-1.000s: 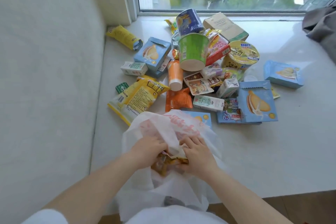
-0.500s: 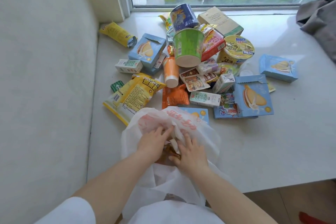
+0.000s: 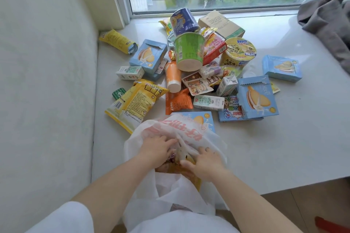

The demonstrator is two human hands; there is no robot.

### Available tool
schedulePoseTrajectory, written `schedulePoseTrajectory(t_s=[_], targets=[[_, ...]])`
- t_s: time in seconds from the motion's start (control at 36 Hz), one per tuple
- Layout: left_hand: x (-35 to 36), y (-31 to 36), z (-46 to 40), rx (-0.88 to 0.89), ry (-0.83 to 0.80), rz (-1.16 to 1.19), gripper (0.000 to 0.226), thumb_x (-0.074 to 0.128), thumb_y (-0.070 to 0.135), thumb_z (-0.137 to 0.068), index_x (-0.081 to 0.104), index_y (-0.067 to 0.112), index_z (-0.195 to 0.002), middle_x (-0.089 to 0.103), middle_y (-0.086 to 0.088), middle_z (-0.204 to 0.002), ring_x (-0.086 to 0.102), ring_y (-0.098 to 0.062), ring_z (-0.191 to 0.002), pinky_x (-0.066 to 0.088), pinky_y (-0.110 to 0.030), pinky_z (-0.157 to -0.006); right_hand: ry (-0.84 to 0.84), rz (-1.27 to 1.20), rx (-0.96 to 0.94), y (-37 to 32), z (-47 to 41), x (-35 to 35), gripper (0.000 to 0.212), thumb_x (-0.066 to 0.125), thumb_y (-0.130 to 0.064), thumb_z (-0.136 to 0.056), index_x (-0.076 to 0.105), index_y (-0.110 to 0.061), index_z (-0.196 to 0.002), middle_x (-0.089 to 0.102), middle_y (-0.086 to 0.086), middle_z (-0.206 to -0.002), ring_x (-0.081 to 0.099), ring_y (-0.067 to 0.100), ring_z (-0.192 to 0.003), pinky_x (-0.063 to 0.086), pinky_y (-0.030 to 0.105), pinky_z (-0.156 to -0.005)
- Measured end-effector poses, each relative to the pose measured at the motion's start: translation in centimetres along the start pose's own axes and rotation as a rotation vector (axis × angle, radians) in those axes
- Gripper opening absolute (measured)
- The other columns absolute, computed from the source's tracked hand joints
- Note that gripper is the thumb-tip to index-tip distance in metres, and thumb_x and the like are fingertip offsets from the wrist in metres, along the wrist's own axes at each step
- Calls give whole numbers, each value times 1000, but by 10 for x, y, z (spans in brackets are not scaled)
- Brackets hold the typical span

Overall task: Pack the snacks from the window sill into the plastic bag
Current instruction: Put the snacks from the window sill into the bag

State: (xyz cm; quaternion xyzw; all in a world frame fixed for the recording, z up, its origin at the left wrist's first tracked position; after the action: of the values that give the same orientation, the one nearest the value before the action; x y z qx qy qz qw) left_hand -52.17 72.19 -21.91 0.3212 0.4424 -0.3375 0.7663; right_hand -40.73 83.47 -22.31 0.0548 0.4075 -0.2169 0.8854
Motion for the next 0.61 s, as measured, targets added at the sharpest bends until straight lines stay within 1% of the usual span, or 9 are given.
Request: schedulePoseTrajectory(t_s=[0.11, 0.19, 0.25, 0.28, 0.33, 0.36, 0.47, 0.56, 0.61], targets=[[-21, 14, 9, 133, 289, -49, 25, 67, 22, -72, 68, 24, -98, 64, -1, -92, 62, -26, -82, 52, -34, -61, 272, -58, 29, 4, 12, -30, 58, 15, -52, -97, 62, -27, -120, 52, 3, -110, 49, 24, -104, 35, 37, -85], [-31, 20, 5, 92, 357, -138, 48, 79, 16, -52, 70, 32, -96, 62, -1, -114, 57, -26, -101, 46, -41, -83, 484, 25, 62, 14, 18, -49, 53, 25, -41, -90, 73, -20, -90, 58, 4, -90, 58, 24, -81, 42, 34, -67], [-38, 23, 1, 59, 320, -195, 53, 75, 20, -57, 66, 37, -106, 36, -4, -144, 34, -31, -128, 18, -51, -108, 619, 24, 141, 26, 23, -63, 40, 42, -38, -83, 74, -14, -78, 57, 6, -78, 57, 26, -66, 42, 32, -55], [-39, 23, -2, 44, 298, -245, 53, 69, 25, -67, 60, 41, -117, 15, -5, -154, 16, -34, -138, -1, -55, -112, 618, -22, 185, 32, 24, -69, 34, 52, -36, -84, 73, -10, -84, 57, 9, -85, 57, 28, -73, 41, 34, -60], [-40, 19, -12, -12, 227, -308, 55, 53, 38, -87, 35, 46, -138, -23, -4, -155, -18, -39, -140, -25, -59, -104, 548, -86, 279, 43, 23, -74, 39, 57, -41, -86, 65, -9, -105, 49, 11, -114, 49, 30, -99, 40, 38, -77], [-42, 15, -16, -68, 185, -318, 57, 48, 45, -89, 26, 47, -142, -29, -3, -154, -24, -41, -139, -27, -62, -102, 520, -93, 306, 46, 22, -74, 45, 56, -45, -85, 59, -12, -115, 40, 9, -127, 41, 30, -111, 38, 40, -85], [-42, 7, -33, -155, 69, -256, 67, 53, 57, -84, 22, 46, -143, -18, 1, -157, -9, -42, -142, -1, -71, -106, 339, -158, 327, 49, 11, -62, 71, 64, -49, -75, 34, -27, -136, 2, 3, -149, 12, 33, -137, 31, 51, -101], [-33, -4, -40, -159, -39, -121, 75, 65, 44, -82, 23, 41, -144, -15, 5, -157, 10, -37, -140, 31, -53, -107, 214, -286, 355, 53, 0, -40, 74, 62, -25, -79, 23, -34, -141, -10, 3, -152, 30, 34, -128, 40, 46, -97], [-30, -8, -38, -132, -77, -77, 78, 66, 30, -83, 20, 37, -146, -13, 5, -158, 23, -32, -136, 42, -41, -99, 197, -338, 337, 54, -7, -30, 72, 51, -9, -83, 22, -35, -143, 2, 7, -152, 46, 35, -113, 46, 42, -92]])
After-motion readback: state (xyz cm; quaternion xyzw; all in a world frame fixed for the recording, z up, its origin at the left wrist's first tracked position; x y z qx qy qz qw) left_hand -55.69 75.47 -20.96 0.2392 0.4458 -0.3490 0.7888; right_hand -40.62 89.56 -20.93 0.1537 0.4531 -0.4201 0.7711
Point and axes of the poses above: each hand's wrist, its own z-axis away from the middle knuckle, its own x-axis out of the palm, y = z × x, the point moved 6 cm from there along -z, towards the middle knuckle
